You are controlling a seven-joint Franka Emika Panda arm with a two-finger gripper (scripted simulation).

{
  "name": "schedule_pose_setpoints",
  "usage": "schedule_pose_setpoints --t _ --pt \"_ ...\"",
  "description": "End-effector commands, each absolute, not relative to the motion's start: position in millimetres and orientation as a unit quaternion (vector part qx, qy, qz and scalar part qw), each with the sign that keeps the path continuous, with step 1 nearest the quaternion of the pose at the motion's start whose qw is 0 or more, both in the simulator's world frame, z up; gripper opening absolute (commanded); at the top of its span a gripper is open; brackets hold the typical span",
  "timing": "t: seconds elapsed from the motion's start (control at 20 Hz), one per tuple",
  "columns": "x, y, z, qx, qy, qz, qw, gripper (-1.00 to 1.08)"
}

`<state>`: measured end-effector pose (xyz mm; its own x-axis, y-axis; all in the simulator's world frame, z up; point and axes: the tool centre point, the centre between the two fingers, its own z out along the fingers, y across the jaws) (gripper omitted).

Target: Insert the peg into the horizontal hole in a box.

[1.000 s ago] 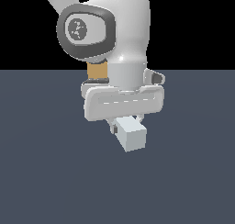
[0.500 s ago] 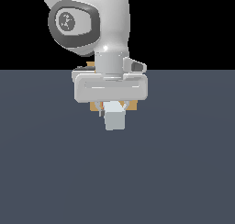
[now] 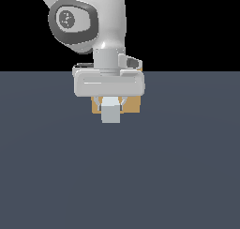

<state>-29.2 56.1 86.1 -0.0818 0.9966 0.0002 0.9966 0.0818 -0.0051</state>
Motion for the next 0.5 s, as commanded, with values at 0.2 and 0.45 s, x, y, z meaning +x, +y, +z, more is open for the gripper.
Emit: schedule_pose_setpoints --t 0.2,0.45 --pt "-28.8 60.7 90.5 -0.683 -0.731 0.000 0.000 -1.00" --pt "-27.2 61.1 91.5 -0.683 -0.731 -0.001 -0.001 -1.00"
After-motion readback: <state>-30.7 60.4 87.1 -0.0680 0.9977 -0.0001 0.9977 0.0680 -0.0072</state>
